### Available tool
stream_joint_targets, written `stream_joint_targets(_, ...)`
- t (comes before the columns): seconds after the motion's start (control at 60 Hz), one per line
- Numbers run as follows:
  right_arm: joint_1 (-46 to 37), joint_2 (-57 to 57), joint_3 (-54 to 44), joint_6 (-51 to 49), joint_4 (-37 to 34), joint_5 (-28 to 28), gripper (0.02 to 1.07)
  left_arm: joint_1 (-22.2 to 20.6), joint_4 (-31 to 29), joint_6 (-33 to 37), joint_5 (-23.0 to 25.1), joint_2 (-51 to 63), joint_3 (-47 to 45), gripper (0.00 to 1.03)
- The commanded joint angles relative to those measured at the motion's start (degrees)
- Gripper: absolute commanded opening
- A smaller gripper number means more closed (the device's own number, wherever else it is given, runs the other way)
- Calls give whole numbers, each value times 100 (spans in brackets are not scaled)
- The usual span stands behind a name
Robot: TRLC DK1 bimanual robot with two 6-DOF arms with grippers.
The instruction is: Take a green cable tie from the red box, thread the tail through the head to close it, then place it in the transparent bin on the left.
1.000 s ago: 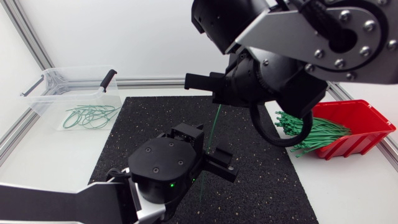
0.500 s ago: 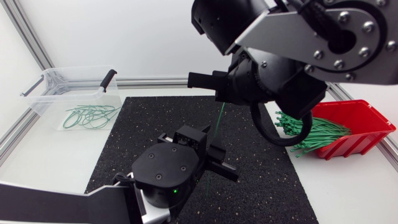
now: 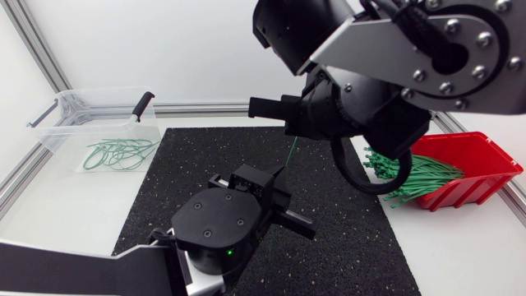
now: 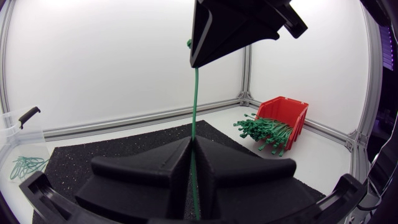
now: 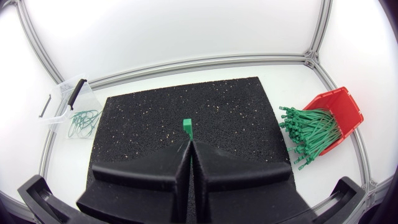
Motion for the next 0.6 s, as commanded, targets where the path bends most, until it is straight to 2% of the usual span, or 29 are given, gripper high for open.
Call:
stream_joint_targets(0.0, 30, 128, -77, 193, -16, 67, 8, -29, 79, 68, -72, 102, -45, 4)
stream_joint_targets(0.2, 57, 128, -77, 184, 37, 67, 8, -2, 87, 42, 42, 49, -98, 4)
stream_joint_targets(0.283, 30, 84, -200, 61, 266, 58, 9, 7, 87, 51, 86, 32, -124, 4)
stream_joint_targets(0.35, -5, -66, -403, -194, 687, -21, 23, 7, 87, 51, 121, 41, -142, 4)
stream_joint_targets(0.4, -84, -180, -499, -299, 916, -144, 28, 15, 87, 59, 139, 41, -151, 4)
stream_joint_targets(0.467, -242, -338, -587, -379, 1083, -381, 41, 15, 105, 68, 156, 49, -160, 4)
stream_joint_targets(0.583, -497, -549, -824, -765, 1461, -496, 44, 42, 114, 112, 191, 67, -160, 4)
